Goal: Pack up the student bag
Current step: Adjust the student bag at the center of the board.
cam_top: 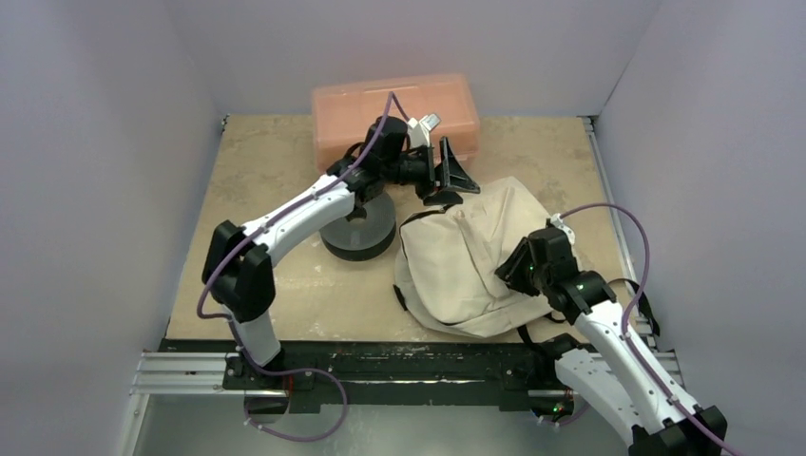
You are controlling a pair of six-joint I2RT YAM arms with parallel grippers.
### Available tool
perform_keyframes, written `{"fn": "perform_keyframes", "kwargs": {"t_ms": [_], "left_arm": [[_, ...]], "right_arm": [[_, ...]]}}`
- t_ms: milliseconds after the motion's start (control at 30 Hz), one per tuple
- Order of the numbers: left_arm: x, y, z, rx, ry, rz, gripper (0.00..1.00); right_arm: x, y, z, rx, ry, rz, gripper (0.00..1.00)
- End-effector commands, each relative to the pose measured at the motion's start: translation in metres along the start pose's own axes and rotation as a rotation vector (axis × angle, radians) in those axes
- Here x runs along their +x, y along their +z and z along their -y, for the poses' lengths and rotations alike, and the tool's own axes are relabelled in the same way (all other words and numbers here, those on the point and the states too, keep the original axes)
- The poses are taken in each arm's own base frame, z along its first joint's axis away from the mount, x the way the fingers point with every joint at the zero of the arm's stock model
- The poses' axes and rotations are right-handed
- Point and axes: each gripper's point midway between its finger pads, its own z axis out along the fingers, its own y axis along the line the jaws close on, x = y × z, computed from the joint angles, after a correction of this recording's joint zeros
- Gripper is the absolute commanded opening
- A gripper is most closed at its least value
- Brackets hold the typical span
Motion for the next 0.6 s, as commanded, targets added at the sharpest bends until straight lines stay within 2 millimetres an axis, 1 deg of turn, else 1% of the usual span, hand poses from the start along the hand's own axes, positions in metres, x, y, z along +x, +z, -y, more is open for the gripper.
{"fn": "perform_keyframes", "kwargs": {"t_ms": [0, 33, 67, 133, 200, 267, 333, 400, 467, 567], "left_arm": [[0.018, -0.05, 0.052, 0.113, 0.27, -0.001, 0.71], [0.022, -0.057, 0.054, 0.108, 0.3, -0.001, 0.72], [0.028, -0.064, 0.054, 0.097, 0.324, -0.007, 0.72], [0.035, -0.076, 0.052, 0.078, 0.359, -0.007, 0.73], [0.043, -0.084, 0.048, 0.066, 0.377, -0.01, 0.73], [0.05, -0.09, 0.041, 0.053, 0.382, -0.017, 0.74], [0.056, -0.093, 0.031, 0.03, 0.38, -0.03, 0.74], [0.063, -0.093, 0.013, -0.015, 0.361, -0.04, 0.74], [0.069, -0.092, -0.007, -0.063, 0.332, -0.05, 0.74], [0.083, -0.091, -0.038, -0.117, 0.285, -0.083, 0.74]], "right_arm": [[-0.039, -0.02, -0.016, -0.037, -0.003, 0.154, 0.47], [-0.042, -0.022, -0.031, -0.116, -0.037, 0.162, 0.5], [-0.044, -0.024, -0.041, -0.166, -0.055, 0.17, 0.55], [-0.052, -0.028, -0.056, -0.22, -0.078, 0.187, 0.65], [-0.062, -0.03, -0.071, -0.262, -0.131, 0.201, 0.73], [-0.072, -0.03, -0.085, -0.281, -0.168, 0.208, 0.77], [-0.079, -0.027, -0.094, -0.284, -0.203, 0.204, 0.78], [-0.086, -0.018, -0.095, -0.255, -0.219, 0.211, 0.78], [-0.09, -0.01, -0.092, -0.217, -0.218, 0.222, 0.78], [-0.088, 0.003, -0.079, -0.159, -0.199, 0.221, 0.79]]}}
